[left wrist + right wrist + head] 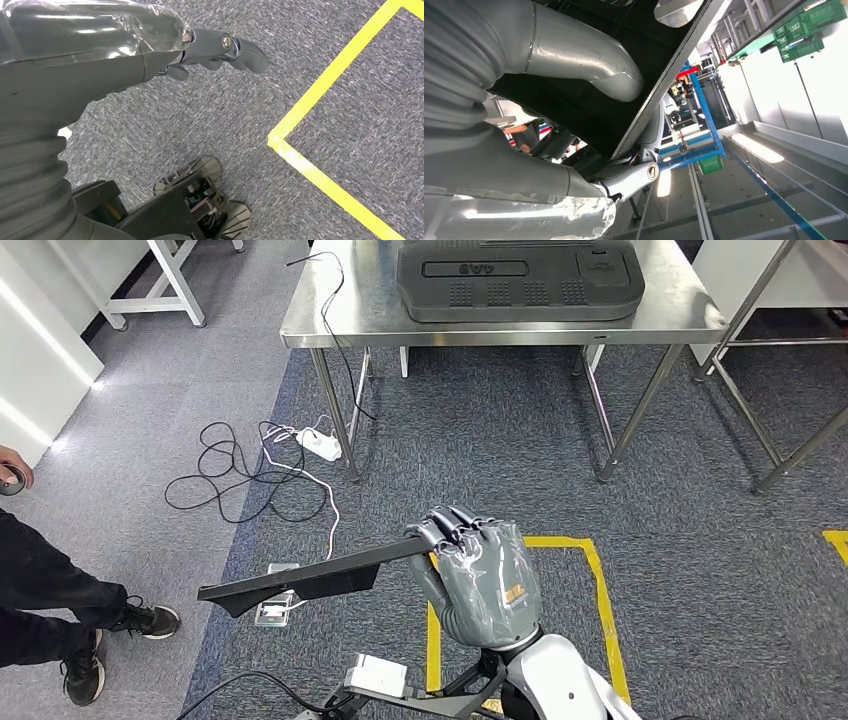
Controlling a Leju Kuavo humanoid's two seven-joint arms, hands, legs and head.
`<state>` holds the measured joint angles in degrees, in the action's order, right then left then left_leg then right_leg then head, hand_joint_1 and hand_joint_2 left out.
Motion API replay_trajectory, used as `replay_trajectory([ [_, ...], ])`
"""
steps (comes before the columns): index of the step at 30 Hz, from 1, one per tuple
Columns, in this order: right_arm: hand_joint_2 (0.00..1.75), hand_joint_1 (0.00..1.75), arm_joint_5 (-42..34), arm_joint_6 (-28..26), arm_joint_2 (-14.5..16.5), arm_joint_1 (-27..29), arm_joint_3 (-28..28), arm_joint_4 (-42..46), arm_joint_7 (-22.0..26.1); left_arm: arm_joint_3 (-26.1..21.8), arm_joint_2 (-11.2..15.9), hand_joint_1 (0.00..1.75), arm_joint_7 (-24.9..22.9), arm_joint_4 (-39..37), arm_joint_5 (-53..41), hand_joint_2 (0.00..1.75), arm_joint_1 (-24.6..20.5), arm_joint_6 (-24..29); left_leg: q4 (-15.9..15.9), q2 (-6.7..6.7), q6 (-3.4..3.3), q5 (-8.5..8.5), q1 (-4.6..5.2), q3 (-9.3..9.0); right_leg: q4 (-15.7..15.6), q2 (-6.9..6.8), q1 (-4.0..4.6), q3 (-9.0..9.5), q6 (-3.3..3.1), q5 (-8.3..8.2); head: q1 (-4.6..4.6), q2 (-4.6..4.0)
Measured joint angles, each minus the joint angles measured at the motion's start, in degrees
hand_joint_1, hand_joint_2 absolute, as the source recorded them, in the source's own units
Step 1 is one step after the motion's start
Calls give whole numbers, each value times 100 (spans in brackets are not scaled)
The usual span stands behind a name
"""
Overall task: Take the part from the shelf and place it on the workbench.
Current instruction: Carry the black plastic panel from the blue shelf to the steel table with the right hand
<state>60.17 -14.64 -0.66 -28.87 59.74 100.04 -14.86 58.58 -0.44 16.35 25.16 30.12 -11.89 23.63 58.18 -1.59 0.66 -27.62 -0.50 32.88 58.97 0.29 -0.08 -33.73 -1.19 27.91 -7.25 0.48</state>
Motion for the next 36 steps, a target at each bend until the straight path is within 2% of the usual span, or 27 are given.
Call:
replay_trajectory([
  [13,175,175,-37,35,0,-7,0,0,-13,0,0,0,-11,0,-62,175,-5,104,0,0,0,0,0,-1,0,0,1,0,0,0,-1,1],
  [20,175,175,-45,37,0,-6,0,0,-32,0,5,0,-15,0,-57,175,-3,97,38,-1,-25,-17,12,9,-9,-1,-15,4,18,-8,-2,0],
  [25,175,175,-33,62,4,-8,2,1,5,0,30,0,-7,0,-4,175,4,16,48,-2,-83,-47,30,12,-36,-1,-29,27,80,-6,-2,1],
  [27,175,175,-32,64,11,-13,1,9,9,0,36,0,-3,4,-6,175,10,13,-68,0,-128,-28,-8,-73,-10,-3,-29,50,124,22,5,1],
  [29,175,175,-31,66,15,-27,2,18,15,0,40,0,1,8,-7,175,14,3,-179,5,-165,-6,-53,-188,384,-4,-34,-122,167,200,37,1],
  [31,175,175,-32,66,11,-21,2,20,20,0,42,0,2,9,-5,175,18,-9,-197,10,-182,-36,-58,-248,1120,-4,-62,-547,213,470,69,1],
  [32,175,175,-32,66,9,-7,2,20,19,0,42,0,0,9,-4,175,24,-13,-195,8,-178,-63,-64,-274,1395,-5,-82,-738,234,515,74,1],
  [33,175,175,-32,66,7,4,2,20,19,0,43,0,-2,9,-4,175,32,-15,-191,2,-165,-97,-74,-308,1489,-6,-103,-846,254,452,77,1],
  [34,175,175,-32,65,5,10,2,20,20,0,43,0,-4,9,-4,175,39,-15,-182,-9,-141,-140,-90,-353,1349,-6,-123,-836,273,272,78,1],
  [35,175,175,-32,64,5,11,2,20,20,0,44,0,-6,9,-4,175,42,-15,-167,-23,-107,-198,-110,-411,1000,-6,-144,-717,293,2,79,1],
  [36,175,175,-32,64,4,11,2,19,21,0,45,0,-7,9,-4,175,42,-15,-153,-34,-64,-262,-126,-458,642,5,-155,-568,318,-198,92,1],
])
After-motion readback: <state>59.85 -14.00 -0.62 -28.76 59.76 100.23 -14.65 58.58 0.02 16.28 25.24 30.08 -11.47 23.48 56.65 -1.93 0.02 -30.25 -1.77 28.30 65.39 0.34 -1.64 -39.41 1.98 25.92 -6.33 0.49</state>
